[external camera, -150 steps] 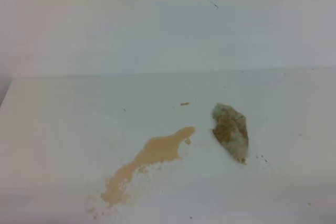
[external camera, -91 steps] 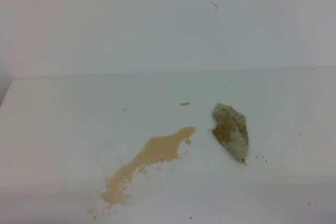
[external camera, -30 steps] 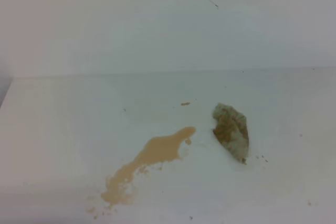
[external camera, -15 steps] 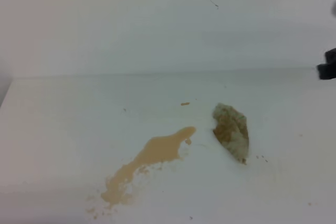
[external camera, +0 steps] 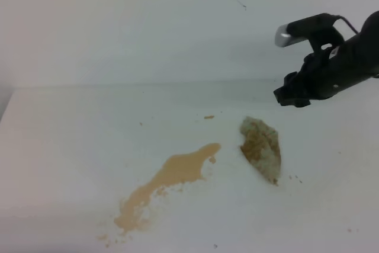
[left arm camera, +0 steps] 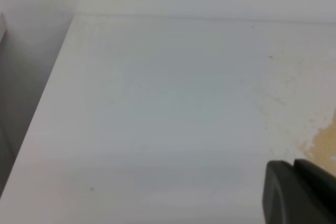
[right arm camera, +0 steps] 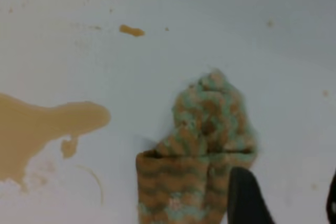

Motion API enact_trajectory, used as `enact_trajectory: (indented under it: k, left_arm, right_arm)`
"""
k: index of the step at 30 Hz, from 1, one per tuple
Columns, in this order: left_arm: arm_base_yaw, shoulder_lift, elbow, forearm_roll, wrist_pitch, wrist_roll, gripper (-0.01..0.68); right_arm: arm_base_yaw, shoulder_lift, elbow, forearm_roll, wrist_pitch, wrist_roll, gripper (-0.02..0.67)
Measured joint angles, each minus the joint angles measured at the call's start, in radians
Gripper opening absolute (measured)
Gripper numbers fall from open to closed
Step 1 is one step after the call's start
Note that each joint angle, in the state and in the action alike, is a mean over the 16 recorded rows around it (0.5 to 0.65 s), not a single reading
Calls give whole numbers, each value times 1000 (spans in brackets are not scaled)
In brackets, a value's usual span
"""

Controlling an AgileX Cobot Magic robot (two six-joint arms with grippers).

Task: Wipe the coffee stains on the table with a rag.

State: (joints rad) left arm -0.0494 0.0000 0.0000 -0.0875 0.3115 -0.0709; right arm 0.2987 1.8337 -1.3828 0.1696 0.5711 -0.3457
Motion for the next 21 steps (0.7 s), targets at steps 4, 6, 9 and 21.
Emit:
enact_trajectory:
  k: [4,6,9,21]
  left_arm:
    - [0,0,0,0,0,0,-3]
    - [0,0,0,0,0,0,-3]
    - [0,0,0,0,0,0,-3]
    - [0,0,0,0,0,0,-3]
  right_arm:
    - [2,79,-35,49,3,-8,363]
    - [3,113,-44,76,3,-18,369]
    - [7,155,-52,119,-6,-42,369]
    - [80,250,-81,203,-113,-155,370]
